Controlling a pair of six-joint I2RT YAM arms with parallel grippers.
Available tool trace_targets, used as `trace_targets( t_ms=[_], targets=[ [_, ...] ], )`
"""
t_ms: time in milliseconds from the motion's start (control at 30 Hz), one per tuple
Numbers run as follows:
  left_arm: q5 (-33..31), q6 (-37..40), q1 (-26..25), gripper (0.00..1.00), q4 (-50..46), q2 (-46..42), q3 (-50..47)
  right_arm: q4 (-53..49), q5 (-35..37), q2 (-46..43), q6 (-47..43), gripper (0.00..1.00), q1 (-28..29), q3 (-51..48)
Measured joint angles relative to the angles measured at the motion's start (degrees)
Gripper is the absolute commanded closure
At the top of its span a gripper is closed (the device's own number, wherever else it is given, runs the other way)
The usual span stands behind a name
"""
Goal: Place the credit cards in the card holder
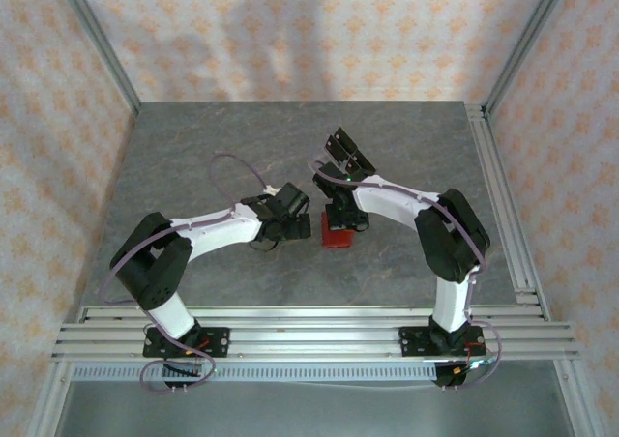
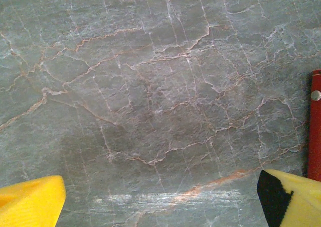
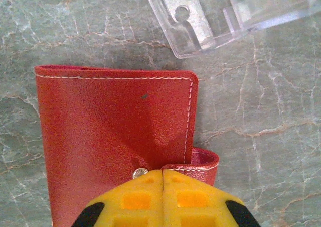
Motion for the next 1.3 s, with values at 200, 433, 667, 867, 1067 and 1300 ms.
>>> trace_targets(
  t_ms=[200,433,667,867,1067,1300],
  targets=[
    [0.2,0.0,0.0,0.00,0.3,-0.2,-0.2,0.0,0.0,-0.5,0.0,1.00,0.0,0.0],
    [1.5,1.0,-1.2,0.00,1.6,-0.4,-0.3,0.0,-0.7,-3.8,0.6,1.00,0.0,0.0],
    [2.0,1.6,-4.3,0.00,3.5,-0.4,-0.3,0.7,-2.0,-4.0,0.7,1.00,-0.1,0.0],
    [3.0,1.6,-5.8,0.00,5.1,-0.4,-0.3,2.0,-3.5,-4.0,0.7,1.00,-0.1,0.0],
    [3.0,1.6,-6.5,0.00,6.1,1.5,-0.3,2.8,-4.0,-4.0,0.8,1.00,-0.3,-0.4],
    [3.0,1.5,-7.5,0.00,6.7,3.7,-0.3,4.2,-5.2,-4.0,0.9,1.00,-0.3,-0.9]
  ],
)
